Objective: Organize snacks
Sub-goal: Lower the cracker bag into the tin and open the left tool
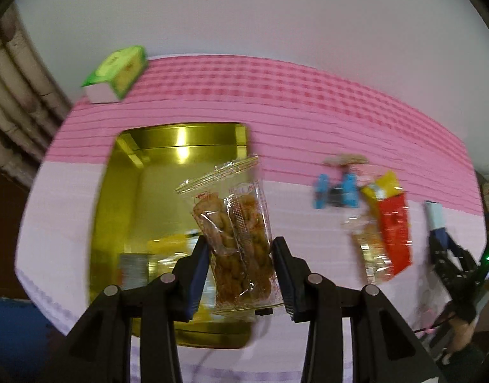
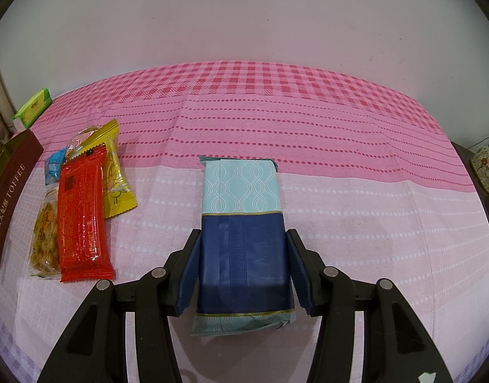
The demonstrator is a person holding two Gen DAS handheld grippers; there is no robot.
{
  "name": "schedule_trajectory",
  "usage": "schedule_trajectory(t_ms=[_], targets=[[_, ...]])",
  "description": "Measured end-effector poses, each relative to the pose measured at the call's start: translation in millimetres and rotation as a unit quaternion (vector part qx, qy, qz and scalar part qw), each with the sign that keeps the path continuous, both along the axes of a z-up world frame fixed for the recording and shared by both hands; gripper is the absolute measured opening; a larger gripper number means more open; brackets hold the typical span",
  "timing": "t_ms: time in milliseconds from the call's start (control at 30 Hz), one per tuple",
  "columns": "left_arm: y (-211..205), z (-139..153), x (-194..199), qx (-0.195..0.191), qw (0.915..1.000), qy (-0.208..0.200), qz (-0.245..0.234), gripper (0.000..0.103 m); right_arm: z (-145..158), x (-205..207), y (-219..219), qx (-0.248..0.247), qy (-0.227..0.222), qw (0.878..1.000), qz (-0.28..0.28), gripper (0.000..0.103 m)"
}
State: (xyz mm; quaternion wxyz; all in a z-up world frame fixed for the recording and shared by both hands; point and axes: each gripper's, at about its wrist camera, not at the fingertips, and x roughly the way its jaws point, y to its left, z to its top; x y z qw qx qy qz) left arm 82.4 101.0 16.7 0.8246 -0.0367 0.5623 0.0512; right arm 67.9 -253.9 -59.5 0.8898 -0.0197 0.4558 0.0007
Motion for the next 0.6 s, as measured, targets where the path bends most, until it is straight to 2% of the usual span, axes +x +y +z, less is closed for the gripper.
schedule_trajectory(t_ms=[267, 600], targets=[[48.3, -21.1, -15.0, 0.035, 0.9984, 0.034, 0.029, 0.04, -0.1, 1.6, -1.2, -0.001, 0.003, 1.0, 0.0, 0.048], [62.7, -45.9, -23.0, 0.067, 0.996, 0.057, 0.017, 0.04, -0.1, 4.4, -0.4, -0.003, 0.012, 1.0, -0.006, 0.048]])
